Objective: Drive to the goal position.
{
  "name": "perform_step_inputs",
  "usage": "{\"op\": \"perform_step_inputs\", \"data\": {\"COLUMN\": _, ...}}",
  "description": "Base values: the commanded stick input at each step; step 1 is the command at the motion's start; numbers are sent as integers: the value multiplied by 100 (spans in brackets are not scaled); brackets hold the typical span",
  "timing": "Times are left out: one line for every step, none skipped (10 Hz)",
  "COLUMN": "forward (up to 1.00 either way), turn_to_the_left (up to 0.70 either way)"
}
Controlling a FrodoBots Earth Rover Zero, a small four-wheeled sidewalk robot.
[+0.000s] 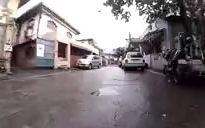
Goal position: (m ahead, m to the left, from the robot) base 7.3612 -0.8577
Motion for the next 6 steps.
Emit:
{"op": "perform_step_inputs", "data": {"forward": 100, "turn_to_the_left": 0}}
{"op": "perform_step_inputs", "data": {"forward": 100, "turn_to_the_left": 0}}
{"op": "perform_step_inputs", "data": {"forward": 100, "turn_to_the_left": 0}}
{"op": "perform_step_inputs", "data": {"forward": 100, "turn_to_the_left": 0}}
{"op": "perform_step_inputs", "data": {"forward": 100, "turn_to_the_left": 0}}
{"op": "perform_step_inputs", "data": {"forward": 100, "turn_to_the_left": 0}}
